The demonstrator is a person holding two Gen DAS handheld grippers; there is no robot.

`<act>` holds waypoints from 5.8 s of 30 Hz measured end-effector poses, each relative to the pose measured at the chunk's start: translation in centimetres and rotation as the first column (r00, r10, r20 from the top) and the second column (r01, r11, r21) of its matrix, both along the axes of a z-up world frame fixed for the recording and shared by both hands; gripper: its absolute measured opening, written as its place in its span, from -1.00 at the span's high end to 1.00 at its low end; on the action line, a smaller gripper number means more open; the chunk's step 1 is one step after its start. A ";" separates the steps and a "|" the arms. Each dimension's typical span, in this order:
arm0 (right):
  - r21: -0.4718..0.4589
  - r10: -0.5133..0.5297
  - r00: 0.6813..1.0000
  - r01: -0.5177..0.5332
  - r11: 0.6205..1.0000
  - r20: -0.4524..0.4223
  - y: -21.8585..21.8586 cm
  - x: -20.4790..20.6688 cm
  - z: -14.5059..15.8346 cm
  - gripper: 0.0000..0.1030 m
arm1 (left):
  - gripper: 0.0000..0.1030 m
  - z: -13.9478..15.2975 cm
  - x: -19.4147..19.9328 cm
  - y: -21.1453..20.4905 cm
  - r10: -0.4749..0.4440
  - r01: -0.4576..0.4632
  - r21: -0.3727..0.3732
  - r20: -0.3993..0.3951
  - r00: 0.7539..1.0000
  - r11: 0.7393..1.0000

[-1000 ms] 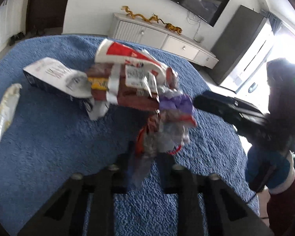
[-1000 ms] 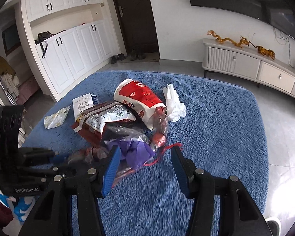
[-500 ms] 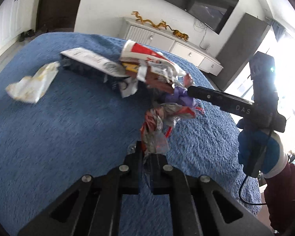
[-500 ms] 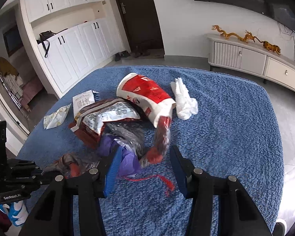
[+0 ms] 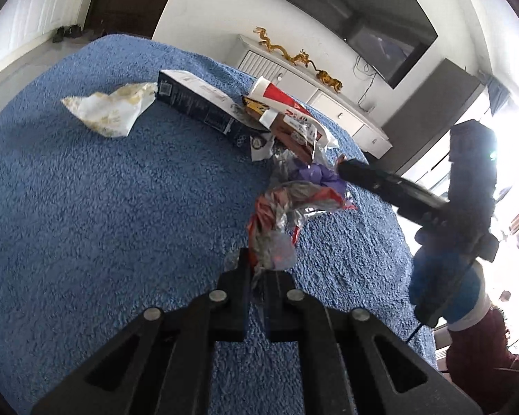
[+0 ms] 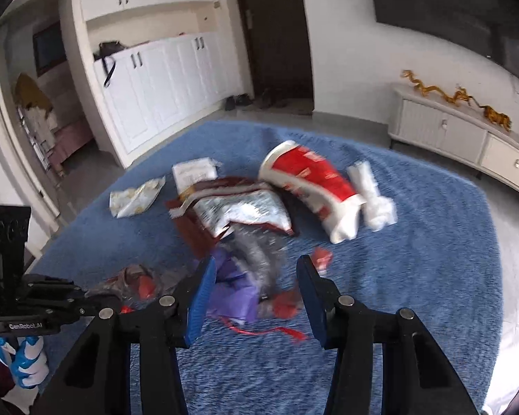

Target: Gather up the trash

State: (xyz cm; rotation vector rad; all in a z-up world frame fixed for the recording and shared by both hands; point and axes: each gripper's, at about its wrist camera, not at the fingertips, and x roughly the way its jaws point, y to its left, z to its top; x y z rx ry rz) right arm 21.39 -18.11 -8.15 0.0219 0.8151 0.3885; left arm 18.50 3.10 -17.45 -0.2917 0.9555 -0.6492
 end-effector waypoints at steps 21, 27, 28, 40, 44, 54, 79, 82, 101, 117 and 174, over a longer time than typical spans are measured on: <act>0.035 0.030 0.998 -0.028 0.999 -0.047 0.8 1.6 -2.0 0.26 | 0.02 0.2 3.9 0.2 0.070 -0.070 -0.013 -0.022 0.997 0.997; 0.026 0.041 0.998 -0.040 0.999 -0.041 0.8 1.4 -1.7 0.45 | 0.79 -0.8 5.6 1.2 0.123 -0.128 -0.068 -0.078 0.989 0.989; 0.022 0.041 0.999 -0.040 0.999 -0.036 0.9 1.2 -1.6 0.46 | 0.86 -0.9 5.6 1.2 0.126 -0.131 -0.066 -0.077 0.989 0.989; -0.008 -0.001 0.999 0.002 1.000 0.048 -0.1 -2.1 2.7 0.48 | 0.92 2.7 2.5 3.1 0.171 -0.170 -0.046 0.016 0.985 0.984; 0.081 -0.011 0.999 0.007 0.997 0.052 -1.5 -3.9 4.2 0.48 | 0.92 4.2 0.8 3.8 0.187 -0.185 -0.042 0.040 0.982 0.982; 0.147 0.062 0.993 -0.048 0.988 -0.097 -0.8 -6.0 0.9 0.48 | 0.92 6.4 -3.1 5.2 0.202 -0.201 -0.029 0.074 0.977 0.979; -0.055 0.034 0.997 -0.038 0.998 -0.063 -0.2 -11.2 -0.9 0.60 | 0.92 6.2 -4.9 4.7 0.183 -0.181 -0.029 0.084 0.980 0.983; -0.031 0.032 0.999 -0.032 0.999 -0.018 -0.4 -11.8 0.4 0.60 | 0.92 7.0 -5.4 4.7 0.180 -0.179 -0.023 0.103 0.978 0.984; 0.059 -0.295 0.944 0.290 0.955 0.144 -15.3 -20.9 5.6 0.60 | 0.92 12.3 -8.4 -11.4 -0.153 0.146 0.050 0.203 0.967 0.988; 0.065 -0.753 0.648 0.761 0.645 -0.117 -36.6 -31.5 -6.2 0.60 | 0.89 5.2 -15.2 -45.9 -0.620 0.597 0.222 0.049 0.783 0.771; 0.037 -0.453 0.867 0.456 0.889 0.206 -14.7 -23.6 10.3 -0.07 | -0.03 17.3 -14.8 -5.1 0.140 -0.352 0.268 0.582 0.801 0.897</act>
